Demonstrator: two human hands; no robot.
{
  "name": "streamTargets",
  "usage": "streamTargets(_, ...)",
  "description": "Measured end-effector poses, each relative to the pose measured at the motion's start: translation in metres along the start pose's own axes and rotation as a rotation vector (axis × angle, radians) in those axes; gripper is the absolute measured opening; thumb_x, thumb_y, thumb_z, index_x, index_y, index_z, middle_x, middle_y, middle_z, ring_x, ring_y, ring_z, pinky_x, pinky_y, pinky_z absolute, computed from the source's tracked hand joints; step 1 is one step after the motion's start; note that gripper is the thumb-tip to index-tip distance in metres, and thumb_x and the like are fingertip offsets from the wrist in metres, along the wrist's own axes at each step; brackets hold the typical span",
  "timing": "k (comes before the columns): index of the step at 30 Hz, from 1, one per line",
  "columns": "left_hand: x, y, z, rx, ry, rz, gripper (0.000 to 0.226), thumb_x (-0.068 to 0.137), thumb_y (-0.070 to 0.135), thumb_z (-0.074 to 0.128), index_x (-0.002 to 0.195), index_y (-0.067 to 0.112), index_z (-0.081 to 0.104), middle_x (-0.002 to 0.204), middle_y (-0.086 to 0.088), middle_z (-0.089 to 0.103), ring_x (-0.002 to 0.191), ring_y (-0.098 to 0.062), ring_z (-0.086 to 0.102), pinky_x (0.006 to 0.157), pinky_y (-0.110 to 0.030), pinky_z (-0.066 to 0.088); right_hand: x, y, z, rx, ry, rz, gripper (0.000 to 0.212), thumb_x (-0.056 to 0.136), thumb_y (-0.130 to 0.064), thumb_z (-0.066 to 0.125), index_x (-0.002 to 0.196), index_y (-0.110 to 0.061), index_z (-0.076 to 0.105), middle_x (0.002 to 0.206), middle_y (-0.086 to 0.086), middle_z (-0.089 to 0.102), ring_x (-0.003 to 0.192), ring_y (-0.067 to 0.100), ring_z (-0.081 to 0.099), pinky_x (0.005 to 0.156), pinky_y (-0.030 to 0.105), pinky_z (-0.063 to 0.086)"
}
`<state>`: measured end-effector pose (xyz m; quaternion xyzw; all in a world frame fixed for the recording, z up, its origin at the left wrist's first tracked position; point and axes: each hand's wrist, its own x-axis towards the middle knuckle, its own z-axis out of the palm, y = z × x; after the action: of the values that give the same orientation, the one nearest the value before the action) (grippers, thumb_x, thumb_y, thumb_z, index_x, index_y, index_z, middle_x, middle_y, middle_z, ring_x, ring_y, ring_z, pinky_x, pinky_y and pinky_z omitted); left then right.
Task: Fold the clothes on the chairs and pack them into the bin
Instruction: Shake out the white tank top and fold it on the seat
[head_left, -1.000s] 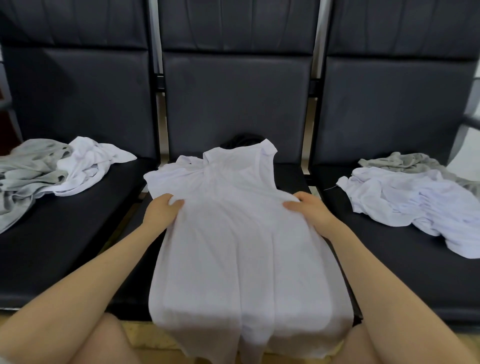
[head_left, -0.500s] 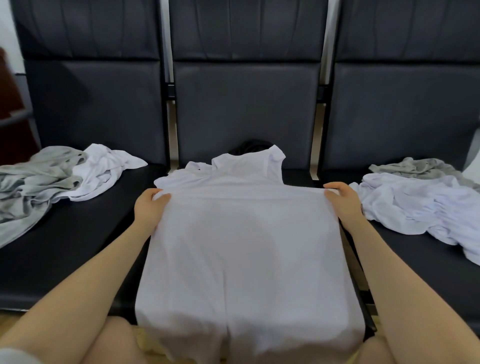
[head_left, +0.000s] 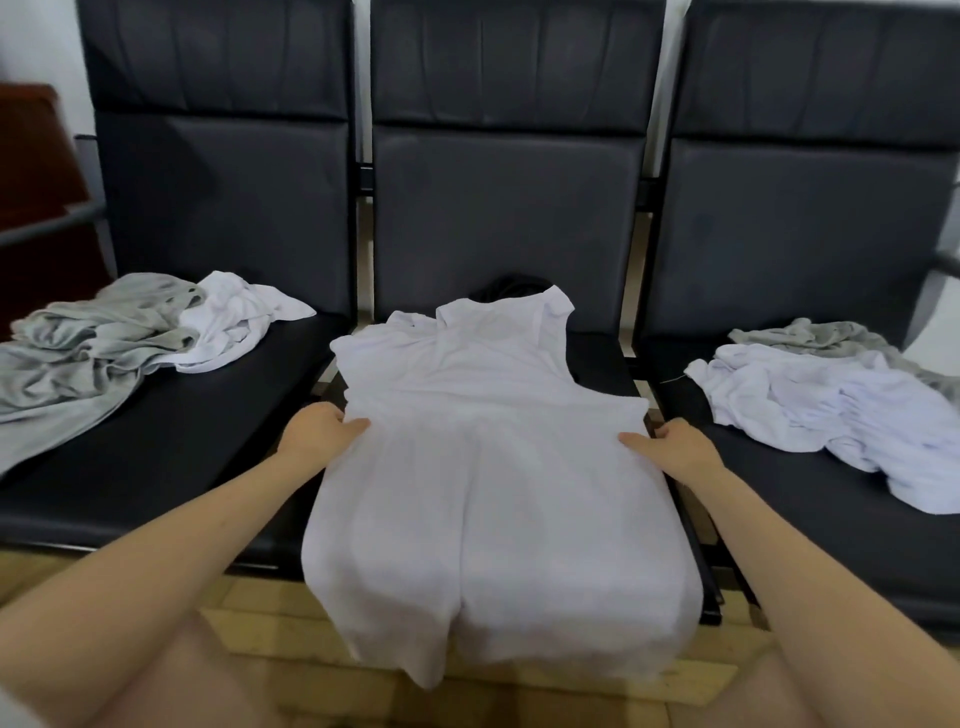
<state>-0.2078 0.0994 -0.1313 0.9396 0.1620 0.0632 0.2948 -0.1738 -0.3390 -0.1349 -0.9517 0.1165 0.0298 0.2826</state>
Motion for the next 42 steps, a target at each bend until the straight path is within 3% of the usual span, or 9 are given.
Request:
streamTargets(3,-0.024,0.001,-0.006,0.098,-0.137,0.015,0.057,0.083,0.04,0.064,0.045,0.016,0.029,0.045,0.003,0.031,0.044,-0.013,0.034,0.046,-0.027,0.023,-0.021,-0.001,-0.009,-0.05,-0.051,-0.018,0.052,0.079,-0.057,0.067,0.061,-0.013,0.046,0.065,0.0,0.051,0.061,0.016,0.051,0.054,0.027,0.035)
streamTargets(5,-0.041,0.0,-0.006,0.105,-0.153,0.053,0.052,0.085,0.036,0.061,0.049,0.016,0.03,0.049,0.002,0.032,0.047,-0.013,0.036,0.047,-0.027,0.023,-0.038,-0.006,-0.007,-0.059,-0.089,-0.038,0.052,0.08,-0.053,0.069,0.054,-0.017,0.041,0.057,-0.003,0.044,0.055,0.013,0.045,0.051,0.025,0.031)
streamTargets(9,-0.069,-0.002,0.002,-0.061,-0.023,0.088,0.026,0.098,0.021,0.045,0.078,0.005,0.05,0.075,-0.007,0.052,0.071,-0.023,0.051,0.062,-0.032,0.037,-0.063,-0.008,0.007,-0.201,-0.053,-0.091,0.039,0.091,-0.035,0.06,0.06,-0.016,0.046,0.061,-0.001,0.046,0.059,0.017,0.049,0.054,0.027,0.037)
streamTargets(12,-0.078,-0.003,0.003,-0.296,0.144,-0.001,0.02,0.102,0.016,0.037,0.096,0.001,0.048,0.085,-0.014,0.053,0.079,-0.029,0.051,0.07,-0.034,0.038,-0.075,-0.013,0.02,-0.354,0.158,-0.152,0.023,0.1,-0.027,0.045,0.102,-0.006,0.053,0.097,0.01,0.064,0.091,0.028,0.064,0.07,0.033,0.046)
streamTargets(15,-0.077,-0.011,-0.01,-0.319,0.198,-0.029,0.022,0.103,0.018,0.032,0.101,0.003,0.048,0.088,-0.012,0.052,0.082,-0.03,0.05,0.072,-0.035,0.038,-0.08,-0.019,0.024,-0.317,0.25,-0.166,0.028,0.102,-0.021,0.041,0.118,0.001,0.044,0.109,0.017,0.065,0.099,0.033,0.064,0.07,0.034,0.043)
streamTargets(22,-0.062,-0.045,-0.04,0.145,0.22,0.11,0.023,0.103,0.019,0.03,0.09,0.004,0.043,0.072,-0.008,0.05,0.067,-0.03,0.049,0.057,-0.036,0.033,-0.072,-0.007,0.014,-0.324,0.286,-0.11,0.023,0.101,-0.026,0.038,0.114,-0.007,0.043,0.077,0.003,0.053,0.073,0.026,0.057,0.059,0.035,0.04)
streamTargets(26,-0.064,-0.043,-0.024,0.25,0.154,0.142,0.027,0.101,0.023,0.035,0.081,0.008,0.044,0.07,-0.004,0.05,0.069,-0.029,0.052,0.057,-0.034,0.034,-0.07,-0.009,0.018,-0.321,0.248,-0.111,0.025,0.099,-0.028,0.041,0.108,-0.006,0.05,0.09,0.009,0.062,0.083,0.029,0.061,0.068,0.035,0.047)
streamTargets(36,-0.036,-0.026,-0.01,0.163,0.167,0.077,0.027,0.089,0.046,0.051,0.086,0.019,0.053,0.081,0.004,0.056,0.07,-0.015,0.055,0.056,-0.028,0.037,-0.054,-0.053,0.041,-0.195,0.344,-0.211,0.028,0.092,-0.029,0.054,0.113,-0.01,0.059,0.118,0.011,0.054,0.113,0.03,0.049,0.089,0.04,0.042)
streamTargets(42,0.016,-0.005,-0.006,0.022,0.029,0.036,0.028,0.089,0.045,0.056,0.094,0.017,0.057,0.093,0.002,0.06,0.081,-0.017,0.06,0.069,-0.03,0.047,-0.009,-0.093,0.028,0.193,0.229,-0.248,0.018,0.089,-0.018,0.052,0.075,-0.012,0.061,0.077,0.003,0.057,0.076,0.022,0.052,0.073,0.034,0.045)
